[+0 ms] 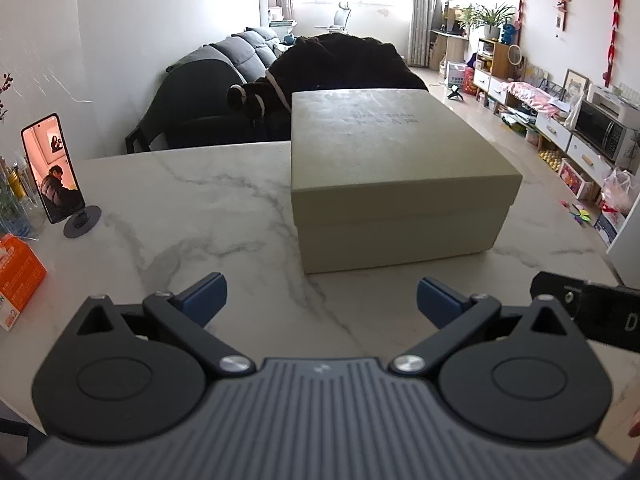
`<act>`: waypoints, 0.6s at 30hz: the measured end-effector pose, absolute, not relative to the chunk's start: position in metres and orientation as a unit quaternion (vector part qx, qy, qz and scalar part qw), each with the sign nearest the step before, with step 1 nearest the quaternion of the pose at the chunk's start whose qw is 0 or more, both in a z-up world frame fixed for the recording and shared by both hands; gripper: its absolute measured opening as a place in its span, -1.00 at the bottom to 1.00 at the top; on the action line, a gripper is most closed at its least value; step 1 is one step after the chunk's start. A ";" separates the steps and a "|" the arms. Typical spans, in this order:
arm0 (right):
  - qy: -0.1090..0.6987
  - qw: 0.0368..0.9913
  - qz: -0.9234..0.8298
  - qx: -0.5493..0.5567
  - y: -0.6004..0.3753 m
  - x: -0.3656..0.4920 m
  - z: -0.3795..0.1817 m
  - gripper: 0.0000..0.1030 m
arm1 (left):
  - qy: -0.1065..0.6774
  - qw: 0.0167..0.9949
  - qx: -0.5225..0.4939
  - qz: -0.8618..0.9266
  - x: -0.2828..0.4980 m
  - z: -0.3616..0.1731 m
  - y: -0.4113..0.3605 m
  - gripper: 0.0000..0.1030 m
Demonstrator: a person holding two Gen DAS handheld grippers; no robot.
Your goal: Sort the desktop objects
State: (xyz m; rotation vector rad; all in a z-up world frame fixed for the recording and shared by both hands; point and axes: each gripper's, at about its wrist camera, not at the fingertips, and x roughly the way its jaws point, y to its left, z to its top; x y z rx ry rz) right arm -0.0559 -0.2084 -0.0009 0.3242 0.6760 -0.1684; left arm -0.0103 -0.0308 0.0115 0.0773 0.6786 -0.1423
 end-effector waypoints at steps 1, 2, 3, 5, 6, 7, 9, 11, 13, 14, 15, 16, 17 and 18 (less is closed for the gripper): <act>0.330 0.928 -0.081 0.156 -0.208 -0.055 0.000 0.99 | 0.333 0.940 0.038 -0.071 -0.010 0.012 -0.031 1.00; 0.330 0.928 -0.080 0.155 -0.207 -0.054 0.001 0.99 | 0.333 0.940 0.039 -0.070 -0.009 0.012 -0.031 1.00; 0.330 0.928 -0.078 0.154 -0.206 -0.054 0.002 0.99 | 0.332 0.940 0.040 -0.070 -0.009 0.012 -0.030 1.00; 0.329 0.929 -0.076 0.153 -0.205 -0.053 0.003 0.99 | 0.332 0.940 0.041 -0.070 -0.008 0.012 -0.030 1.00; 0.329 0.929 -0.076 0.153 -0.204 -0.053 0.003 0.99 | 0.332 0.940 0.041 -0.071 -0.008 0.012 -0.030 1.00; 0.330 0.929 -0.076 0.153 -0.204 -0.052 0.003 0.99 | 0.332 0.940 0.040 -0.072 -0.008 0.012 -0.029 1.00; 0.331 0.928 -0.076 0.152 -0.201 -0.051 0.003 0.99 | 0.332 0.940 0.036 -0.068 -0.007 0.011 -0.027 1.00; 0.334 0.928 -0.075 0.146 -0.198 -0.049 0.004 0.99 | 0.334 0.940 0.032 -0.062 -0.006 0.010 -0.024 1.00; 0.332 0.931 -0.075 0.136 -0.195 -0.050 0.006 0.99 | 0.334 0.940 0.031 -0.058 -0.005 0.010 -0.022 1.00; 0.329 0.932 -0.076 0.131 -0.194 -0.051 0.006 0.99 | 0.335 0.940 0.031 -0.056 -0.006 0.010 -0.022 1.00; 0.326 0.934 -0.078 0.125 -0.192 -0.051 0.007 0.99 | 0.335 0.940 0.031 -0.055 -0.006 0.010 -0.022 1.00; 0.325 0.935 -0.078 0.120 -0.190 -0.051 0.008 0.99 | 0.335 0.940 0.031 -0.053 -0.006 0.010 -0.021 1.00; 0.325 0.935 -0.077 0.118 -0.189 -0.051 0.008 0.99 | 0.336 0.940 0.032 -0.051 -0.006 0.009 -0.021 1.00; 0.325 0.935 -0.074 0.118 -0.188 -0.051 0.008 0.99 | 0.336 0.940 0.032 -0.049 -0.006 0.009 -0.020 1.00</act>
